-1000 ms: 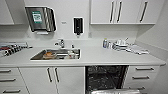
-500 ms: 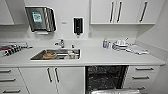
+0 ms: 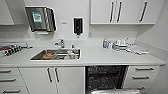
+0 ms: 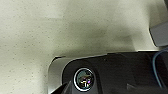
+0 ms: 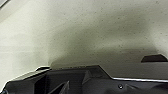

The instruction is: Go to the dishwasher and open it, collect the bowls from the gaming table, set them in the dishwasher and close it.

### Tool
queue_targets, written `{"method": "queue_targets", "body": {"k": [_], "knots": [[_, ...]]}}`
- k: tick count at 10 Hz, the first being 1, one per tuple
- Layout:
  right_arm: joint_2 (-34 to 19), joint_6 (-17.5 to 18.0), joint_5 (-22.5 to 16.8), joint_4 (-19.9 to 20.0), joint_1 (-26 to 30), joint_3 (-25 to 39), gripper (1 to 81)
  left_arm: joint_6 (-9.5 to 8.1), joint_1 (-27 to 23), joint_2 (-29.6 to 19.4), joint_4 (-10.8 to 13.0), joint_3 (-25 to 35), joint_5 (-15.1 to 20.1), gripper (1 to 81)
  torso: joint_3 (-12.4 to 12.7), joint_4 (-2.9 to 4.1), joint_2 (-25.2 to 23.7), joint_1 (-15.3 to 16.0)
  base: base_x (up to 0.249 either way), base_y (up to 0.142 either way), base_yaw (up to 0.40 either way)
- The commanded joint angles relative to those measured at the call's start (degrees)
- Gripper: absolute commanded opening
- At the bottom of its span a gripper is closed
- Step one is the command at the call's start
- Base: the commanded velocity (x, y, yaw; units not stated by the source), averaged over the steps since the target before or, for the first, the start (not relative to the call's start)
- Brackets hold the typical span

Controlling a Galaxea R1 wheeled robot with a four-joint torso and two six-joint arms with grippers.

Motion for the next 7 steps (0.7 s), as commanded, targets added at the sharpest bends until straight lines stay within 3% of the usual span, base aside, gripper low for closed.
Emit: {"method": "queue_targets", "body": {"k": [1,2,3,5,7], "knots": [[4.8,-0.5,-1.1,-3.6,2.4,-7.0,81.1,-0.4,-0.2,1.5,-0.3,-1.6,2.1,81.1,0.0,0.0,0.0,0.0,0.0,0.0,0.0],[5.7,-0.5,-0.9,-3.8,2.3,-8.3,81.1,-0.32,-0.1,1.8,-0.2,-1.6,2.1,81.1,0.0,0.0,0.0,0.0,0.0,0.0,0.0],[6.0,-0.5,-0.9,-3.9,2.1,-8.5,81.1,-0.23,-0.1,2.2,-0.2,-1.7,2.2,81.1,0.0,0.0,5.7,-3.7,0.0,0.0,0.0],[6.0,-0.4,-0.9,-3.6,1.7,-8.6,81.1,-0.14,-0.1,3.4,0.0,-3.2,2.2,81.1,0.0,0.0,5.9,-3.8,0.0,0.0,0.0],[6.2,-0.2,-0.7,-3.4,1.1,-8.6,81.1,-0.14,0.0,6.9,-0.1,-8.8,2.6,81.1,0.0,0.0,8.4,-5.5,0.0,0.0,0.0]]}}
